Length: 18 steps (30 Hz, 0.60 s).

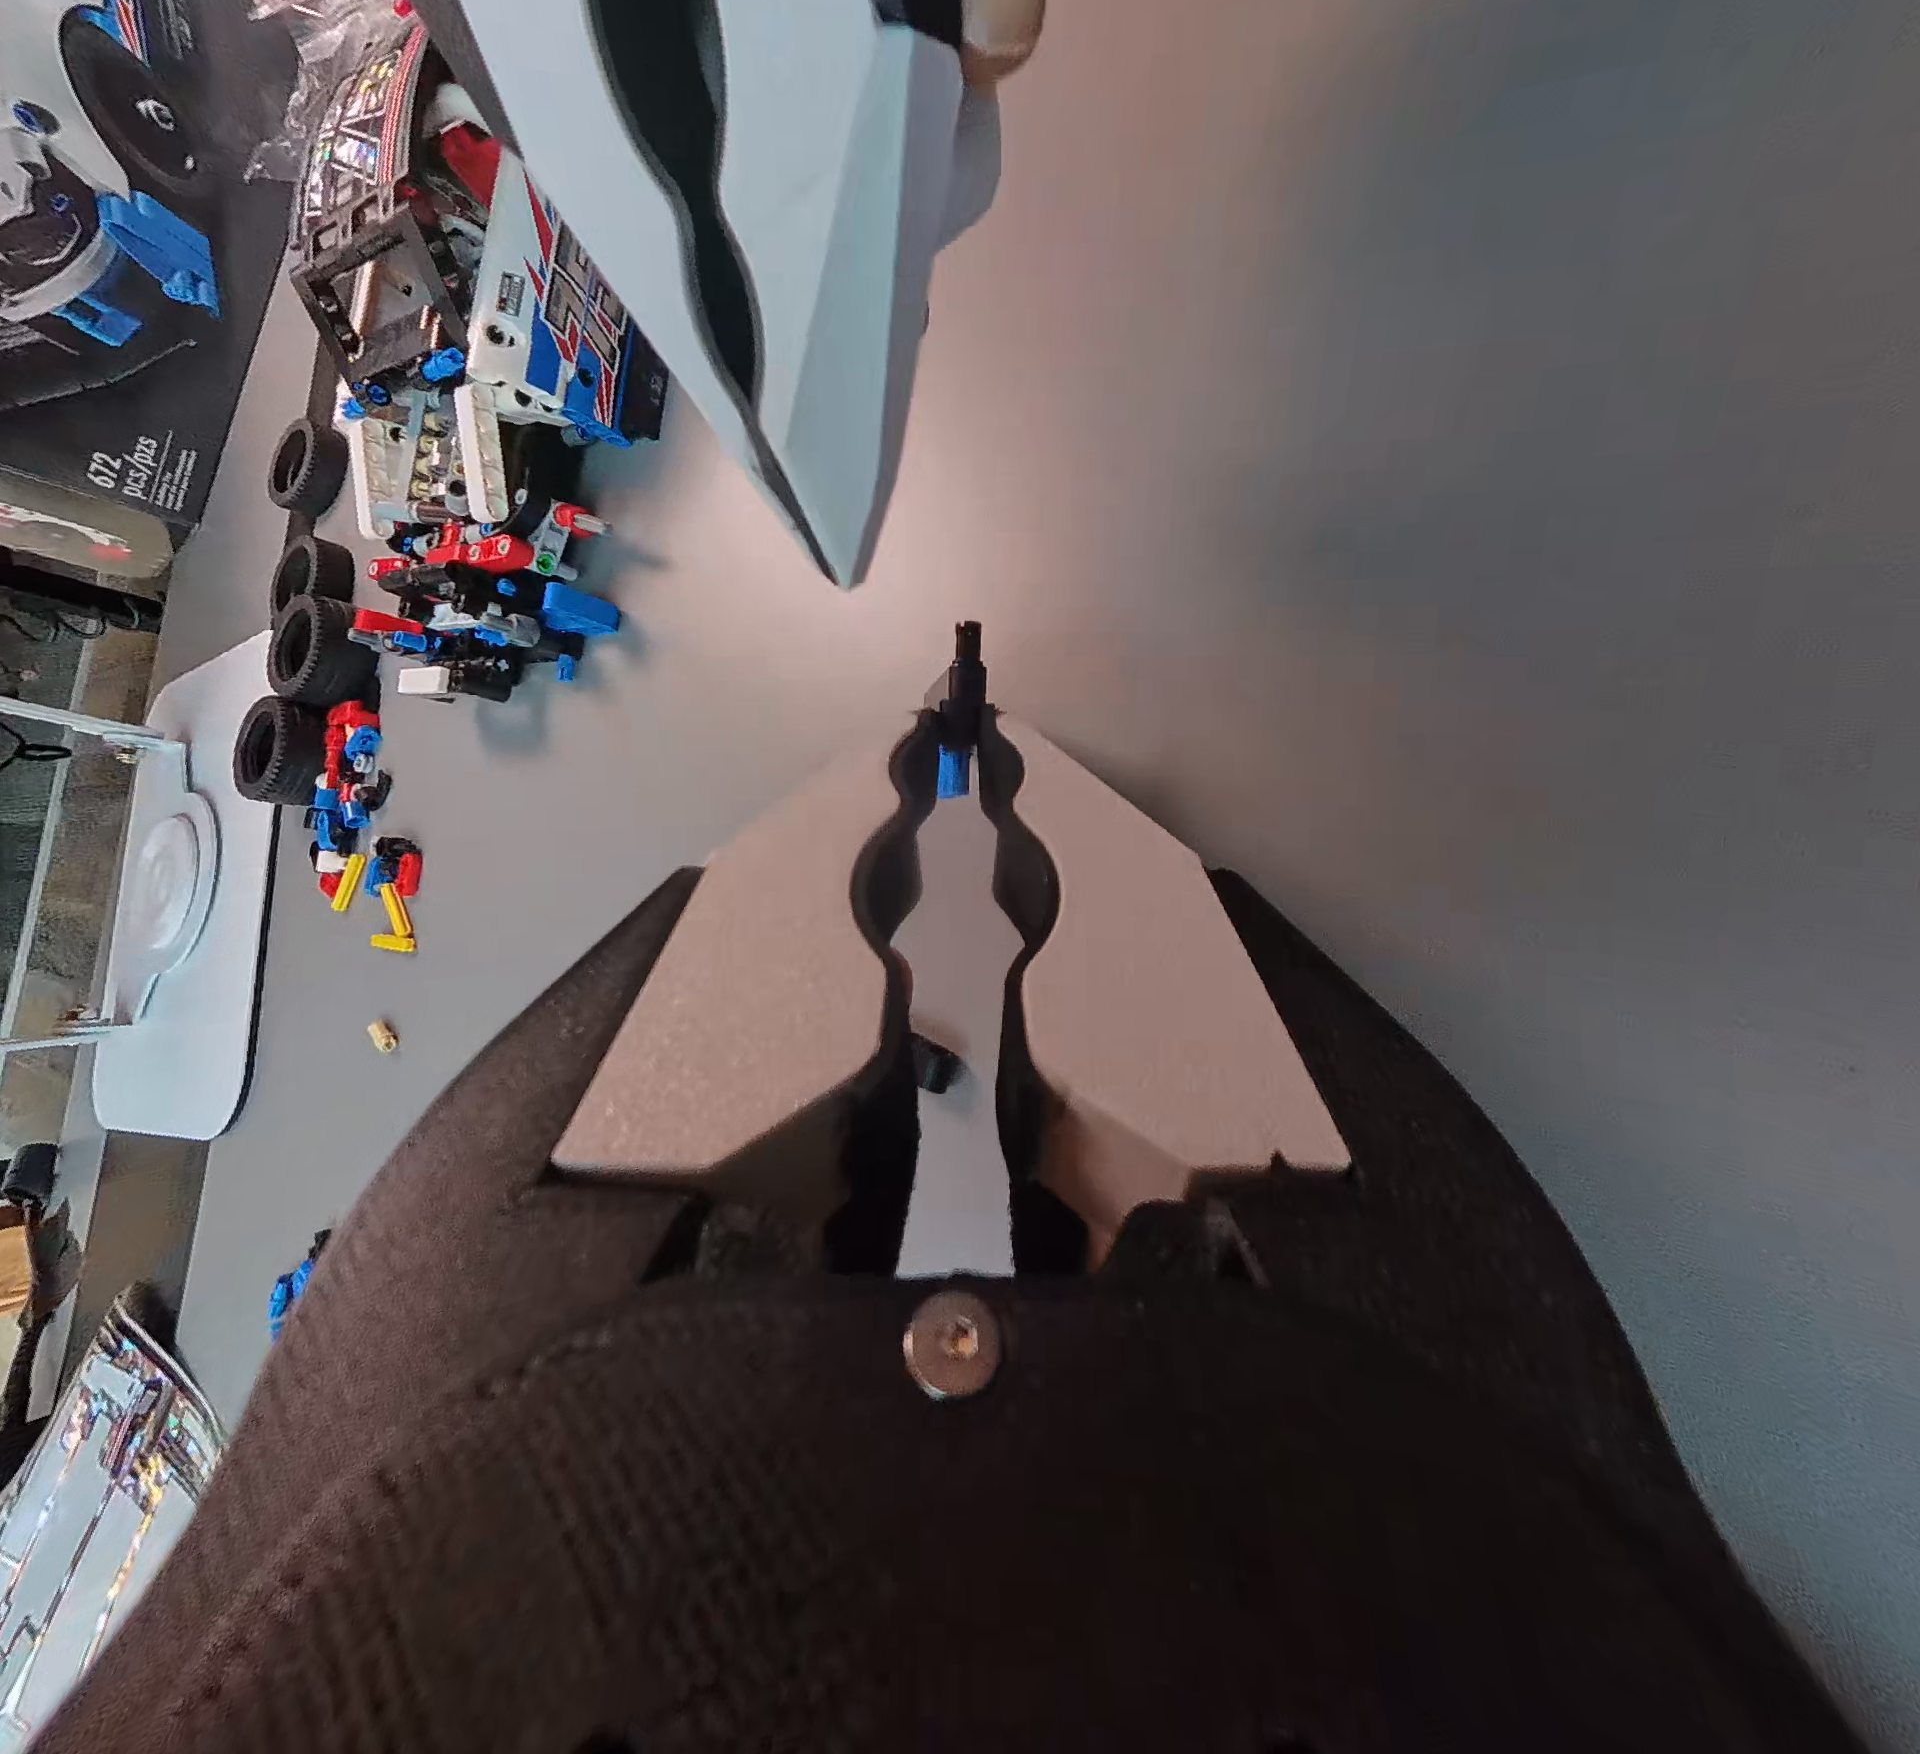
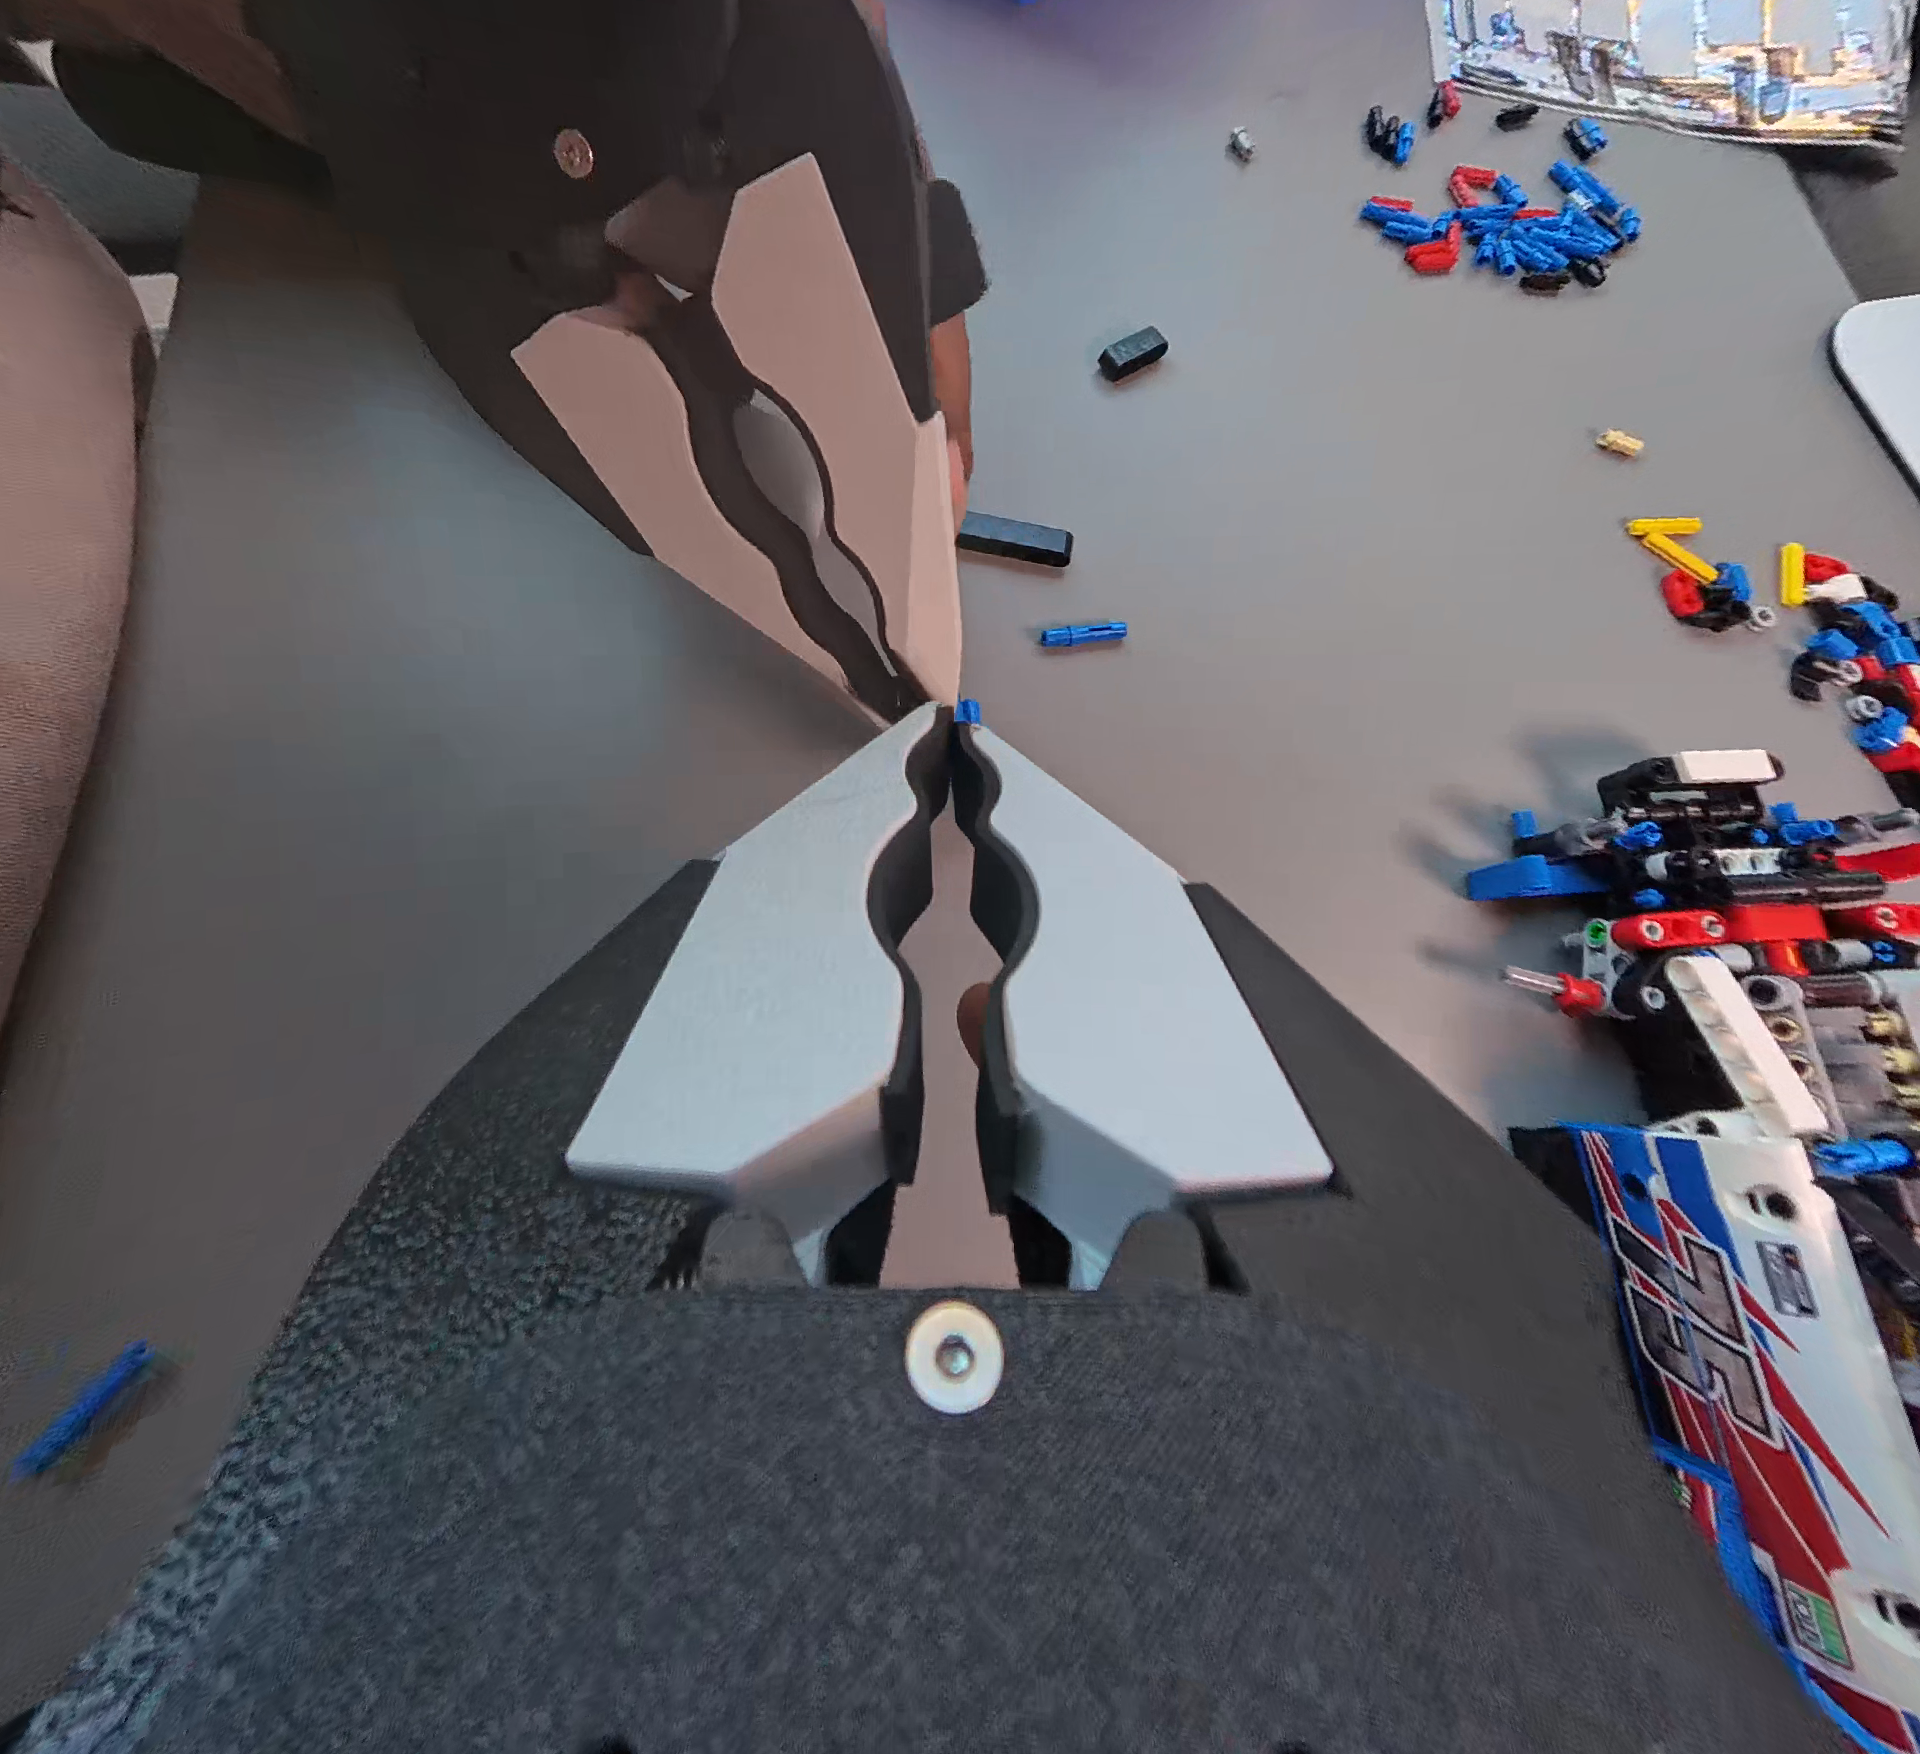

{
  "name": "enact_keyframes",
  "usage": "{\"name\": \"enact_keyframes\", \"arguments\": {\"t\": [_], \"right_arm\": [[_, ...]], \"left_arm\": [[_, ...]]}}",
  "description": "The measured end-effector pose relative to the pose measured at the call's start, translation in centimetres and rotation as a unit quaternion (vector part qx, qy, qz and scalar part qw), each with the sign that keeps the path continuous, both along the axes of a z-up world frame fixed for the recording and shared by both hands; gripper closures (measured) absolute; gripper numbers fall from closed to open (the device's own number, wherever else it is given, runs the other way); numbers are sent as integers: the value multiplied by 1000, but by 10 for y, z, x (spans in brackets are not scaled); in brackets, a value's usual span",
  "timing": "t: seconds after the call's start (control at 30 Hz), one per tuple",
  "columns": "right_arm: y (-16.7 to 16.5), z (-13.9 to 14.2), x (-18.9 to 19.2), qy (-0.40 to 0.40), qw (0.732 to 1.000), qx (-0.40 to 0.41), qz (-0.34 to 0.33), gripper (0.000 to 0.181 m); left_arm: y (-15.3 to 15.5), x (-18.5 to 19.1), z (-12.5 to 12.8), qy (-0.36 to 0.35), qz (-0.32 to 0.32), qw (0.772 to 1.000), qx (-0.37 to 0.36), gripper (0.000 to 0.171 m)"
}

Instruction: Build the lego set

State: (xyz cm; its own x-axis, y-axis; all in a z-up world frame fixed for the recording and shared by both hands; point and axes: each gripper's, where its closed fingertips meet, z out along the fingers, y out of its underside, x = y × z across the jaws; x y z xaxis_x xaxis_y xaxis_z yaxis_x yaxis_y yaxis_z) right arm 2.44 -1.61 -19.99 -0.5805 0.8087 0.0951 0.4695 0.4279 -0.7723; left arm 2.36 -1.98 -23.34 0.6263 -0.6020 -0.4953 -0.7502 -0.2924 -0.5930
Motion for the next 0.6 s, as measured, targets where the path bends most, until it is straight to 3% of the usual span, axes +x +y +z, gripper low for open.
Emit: {"name": "enact_keyframes", "arguments": {"t": [0.2,0.4,0.47,0.6], "right_arm": [[17,12,-3,30,999,-33,-26,181],[52,66,21,107,991,-49,-68,180],[55,58,47,65,994,-45,-75,171],[40,13,111,-66,992,-18,-106,165]], "left_arm": [[3,-4,1,-15,5,1000,5,166],[4,-8,14,-132,19,991,3,166],[3,-12,16,-175,30,984,-9,166],[-2,-8,21,-277,29,959,-51,166]]}}
